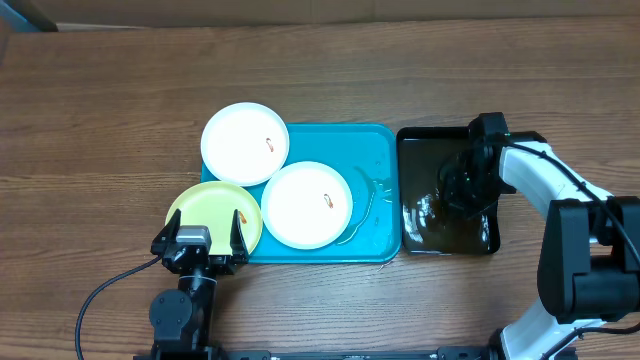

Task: Clean dirty plates on tray and stack at the side
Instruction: 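Reach the right gripper into the black tray and grasp the sponge, then reach the left gripper to the front white plate and grip its rim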

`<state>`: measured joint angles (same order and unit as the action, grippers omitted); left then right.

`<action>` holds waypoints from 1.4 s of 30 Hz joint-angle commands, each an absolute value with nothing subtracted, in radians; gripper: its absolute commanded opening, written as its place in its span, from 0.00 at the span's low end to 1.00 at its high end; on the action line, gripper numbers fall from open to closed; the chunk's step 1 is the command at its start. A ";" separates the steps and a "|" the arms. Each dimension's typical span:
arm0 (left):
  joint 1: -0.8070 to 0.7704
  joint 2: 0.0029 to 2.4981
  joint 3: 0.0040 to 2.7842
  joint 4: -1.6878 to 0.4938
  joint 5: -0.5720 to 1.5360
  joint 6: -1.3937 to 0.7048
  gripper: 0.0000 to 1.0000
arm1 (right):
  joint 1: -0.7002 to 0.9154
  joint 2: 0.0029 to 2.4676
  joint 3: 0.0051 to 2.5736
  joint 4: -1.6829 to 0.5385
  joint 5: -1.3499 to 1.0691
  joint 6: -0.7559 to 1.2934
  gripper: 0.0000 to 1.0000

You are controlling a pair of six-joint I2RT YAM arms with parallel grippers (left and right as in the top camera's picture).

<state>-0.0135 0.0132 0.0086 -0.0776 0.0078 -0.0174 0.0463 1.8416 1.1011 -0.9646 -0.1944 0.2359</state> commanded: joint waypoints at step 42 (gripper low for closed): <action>-0.014 0.006 0.005 -0.077 0.012 0.004 1.00 | 0.046 1.842 1.193 -0.933 -0.266 0.233 0.64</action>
<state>-0.0135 0.0132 0.0086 -0.0776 0.0078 -0.0174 0.0467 1.8439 1.1671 -0.9180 -0.2802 0.2352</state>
